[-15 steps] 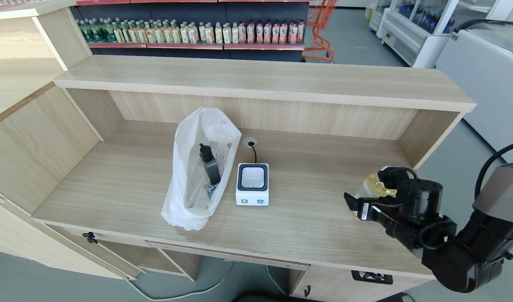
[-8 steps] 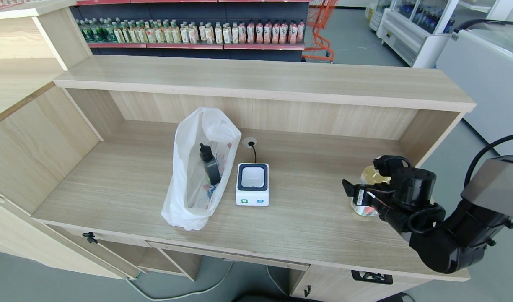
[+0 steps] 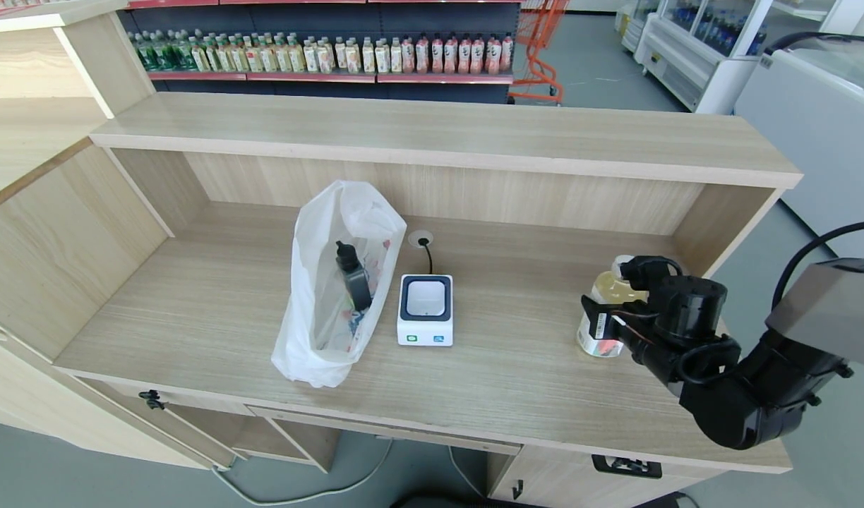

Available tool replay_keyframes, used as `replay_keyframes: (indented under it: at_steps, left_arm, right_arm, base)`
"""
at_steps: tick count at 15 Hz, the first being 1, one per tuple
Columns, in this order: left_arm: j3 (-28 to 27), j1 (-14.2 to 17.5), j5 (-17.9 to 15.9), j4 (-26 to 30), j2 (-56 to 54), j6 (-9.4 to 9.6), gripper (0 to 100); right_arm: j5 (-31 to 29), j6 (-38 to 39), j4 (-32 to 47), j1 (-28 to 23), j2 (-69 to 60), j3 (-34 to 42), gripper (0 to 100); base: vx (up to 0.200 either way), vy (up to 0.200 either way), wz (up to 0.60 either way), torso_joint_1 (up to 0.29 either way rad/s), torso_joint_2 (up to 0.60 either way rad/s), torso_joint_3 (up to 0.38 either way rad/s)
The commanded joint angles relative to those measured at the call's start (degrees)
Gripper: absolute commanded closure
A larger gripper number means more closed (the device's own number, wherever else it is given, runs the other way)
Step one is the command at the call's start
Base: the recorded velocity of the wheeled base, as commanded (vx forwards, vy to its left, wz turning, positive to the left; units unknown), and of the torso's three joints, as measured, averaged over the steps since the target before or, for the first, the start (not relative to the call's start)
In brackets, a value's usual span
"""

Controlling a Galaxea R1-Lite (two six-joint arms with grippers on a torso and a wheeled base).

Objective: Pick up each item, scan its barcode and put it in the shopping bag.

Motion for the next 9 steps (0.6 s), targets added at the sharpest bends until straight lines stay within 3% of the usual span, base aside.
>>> replay_keyframes:
  at_steps: [1, 3, 7, 8, 9]
  left_arm:
    - [0.0, 0.0, 0.0, 0.0, 0.0, 0.02, 0]
    - [0.0, 0.0, 0.0, 0.0, 0.1, 0.02, 0]
    - [0.0, 0.0, 0.0, 0.0, 0.0, 0.02, 0]
    - [0.0, 0.0, 0.0, 0.0, 0.0, 0.02, 0]
    - [0.0, 0.0, 0.0, 0.0, 0.0, 0.02, 0]
  right_arm:
    - [0.1, 0.1, 0.1, 0.1, -0.9, 0.1, 100]
    - [0.2, 0.7, 0.3, 0.4, -1.7, 0.3, 100]
    - [14.9, 14.9, 14.6, 3.1, -16.9, 0.8, 100]
    - [25.4, 17.2, 16.4, 3.3, -21.0, 1.8, 100]
    - [31.3, 17.2, 16.4, 3.3, -22.2, 3.0, 100]
  base:
    - [0.000, 0.000, 0.00, 0.000, 0.00, 0.000]
    - [0.000, 0.000, 0.00, 0.000, 0.00, 0.000]
    - [0.000, 0.000, 0.00, 0.000, 0.00, 0.000]
    - [0.000, 0.000, 0.00, 0.000, 0.00, 0.000]
    - [0.000, 0.000, 0.00, 0.000, 0.00, 0.000]
